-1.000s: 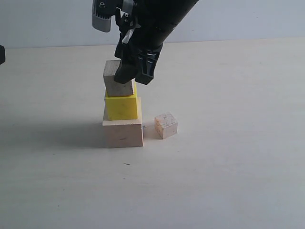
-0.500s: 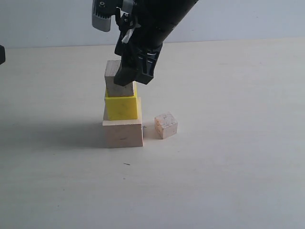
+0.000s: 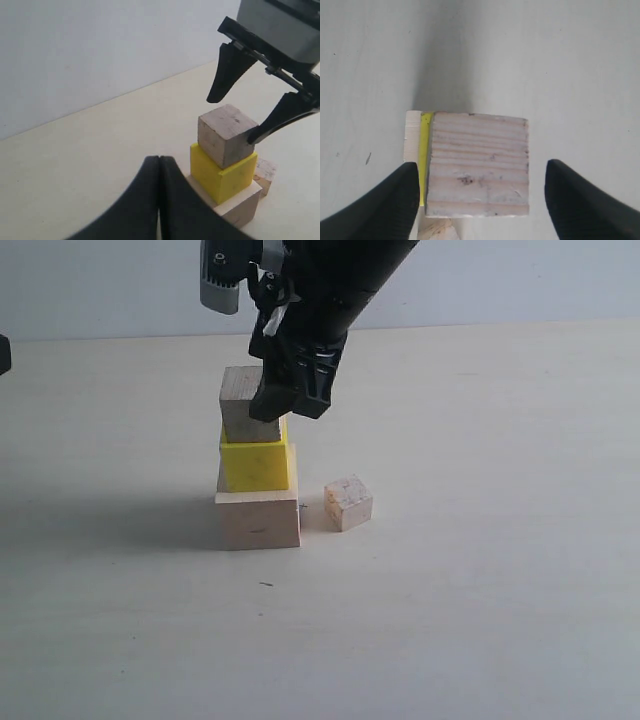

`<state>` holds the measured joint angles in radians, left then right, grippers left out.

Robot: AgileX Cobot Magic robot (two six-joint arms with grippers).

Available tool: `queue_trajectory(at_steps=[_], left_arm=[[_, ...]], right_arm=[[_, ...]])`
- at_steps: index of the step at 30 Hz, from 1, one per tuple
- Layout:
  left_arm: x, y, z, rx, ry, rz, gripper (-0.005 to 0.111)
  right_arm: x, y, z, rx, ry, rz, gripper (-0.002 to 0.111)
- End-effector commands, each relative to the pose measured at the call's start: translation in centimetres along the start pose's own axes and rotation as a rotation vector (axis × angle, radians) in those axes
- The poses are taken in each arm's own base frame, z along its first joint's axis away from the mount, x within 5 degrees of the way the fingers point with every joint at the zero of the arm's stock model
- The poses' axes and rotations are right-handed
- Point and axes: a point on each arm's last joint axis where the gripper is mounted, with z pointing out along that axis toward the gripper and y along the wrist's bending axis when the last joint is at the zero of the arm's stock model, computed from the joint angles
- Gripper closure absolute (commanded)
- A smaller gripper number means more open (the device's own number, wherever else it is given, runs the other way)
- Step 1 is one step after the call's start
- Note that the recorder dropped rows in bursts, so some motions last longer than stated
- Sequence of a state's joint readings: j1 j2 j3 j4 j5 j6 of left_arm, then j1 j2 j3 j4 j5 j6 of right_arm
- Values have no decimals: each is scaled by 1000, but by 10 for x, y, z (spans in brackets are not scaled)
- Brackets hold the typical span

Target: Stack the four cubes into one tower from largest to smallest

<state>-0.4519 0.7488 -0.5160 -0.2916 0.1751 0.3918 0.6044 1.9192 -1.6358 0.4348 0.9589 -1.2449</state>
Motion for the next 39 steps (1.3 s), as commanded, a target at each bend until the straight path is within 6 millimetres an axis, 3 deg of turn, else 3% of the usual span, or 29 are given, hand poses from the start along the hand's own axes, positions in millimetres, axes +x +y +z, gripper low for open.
queue_trajectory(at_steps=[1, 31, 39], left_arm=[[1, 1, 1, -6, -1, -3, 107], [1, 1, 1, -6, -1, -3, 107], [1, 1, 1, -6, -1, -3, 107]], right_arm=[[-1, -1, -3, 6, -2, -3, 41], [0, -3, -5, 37, 8, 23, 41], [-15, 3, -46, 108, -53, 10, 41]])
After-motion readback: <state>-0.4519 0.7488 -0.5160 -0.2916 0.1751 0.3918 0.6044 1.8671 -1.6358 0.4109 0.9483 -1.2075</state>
